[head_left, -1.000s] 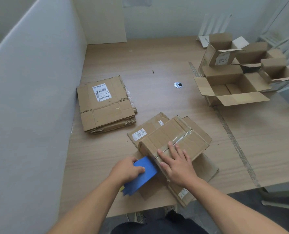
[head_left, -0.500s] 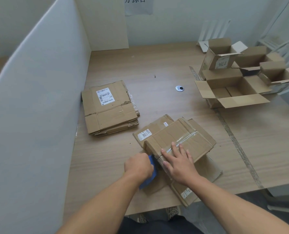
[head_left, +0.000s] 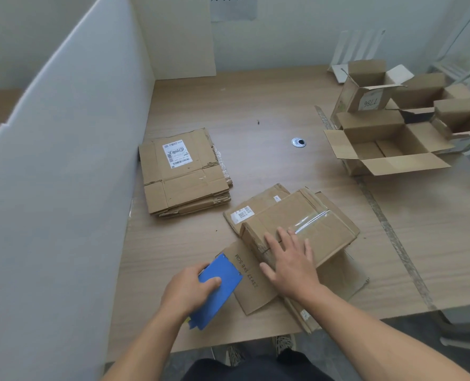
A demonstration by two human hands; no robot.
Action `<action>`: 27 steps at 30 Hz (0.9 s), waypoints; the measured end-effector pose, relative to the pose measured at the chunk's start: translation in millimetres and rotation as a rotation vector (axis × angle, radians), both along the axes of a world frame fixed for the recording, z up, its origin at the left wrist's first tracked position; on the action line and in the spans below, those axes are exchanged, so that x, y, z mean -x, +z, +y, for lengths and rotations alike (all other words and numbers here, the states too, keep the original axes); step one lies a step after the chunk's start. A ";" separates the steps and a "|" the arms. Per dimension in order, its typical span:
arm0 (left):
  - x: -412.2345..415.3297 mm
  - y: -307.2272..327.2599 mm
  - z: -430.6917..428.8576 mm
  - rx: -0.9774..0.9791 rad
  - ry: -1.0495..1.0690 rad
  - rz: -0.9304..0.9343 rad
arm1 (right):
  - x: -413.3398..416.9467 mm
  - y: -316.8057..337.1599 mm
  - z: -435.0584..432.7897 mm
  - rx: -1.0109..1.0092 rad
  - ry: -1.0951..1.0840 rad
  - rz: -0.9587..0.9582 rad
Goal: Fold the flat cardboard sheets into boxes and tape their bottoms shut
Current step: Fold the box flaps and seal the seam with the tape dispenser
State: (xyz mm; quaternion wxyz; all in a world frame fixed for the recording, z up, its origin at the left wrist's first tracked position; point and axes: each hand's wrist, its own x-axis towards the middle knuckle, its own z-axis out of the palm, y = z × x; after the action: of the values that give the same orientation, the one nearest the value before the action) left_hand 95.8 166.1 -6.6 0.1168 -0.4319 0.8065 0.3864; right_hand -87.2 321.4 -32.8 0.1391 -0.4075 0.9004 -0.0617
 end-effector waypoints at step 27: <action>-14.0 5.2 3.2 -0.120 0.213 0.177 | 3.1 -19.7 -23.9 0.005 -0.093 0.143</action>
State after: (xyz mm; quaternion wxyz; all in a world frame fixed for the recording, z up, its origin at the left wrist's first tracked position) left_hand 109.8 169.3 -1.4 0.0290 -0.4715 0.7387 0.4809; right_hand -90.2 297.5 -52.5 0.0703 -0.3687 0.9260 -0.0410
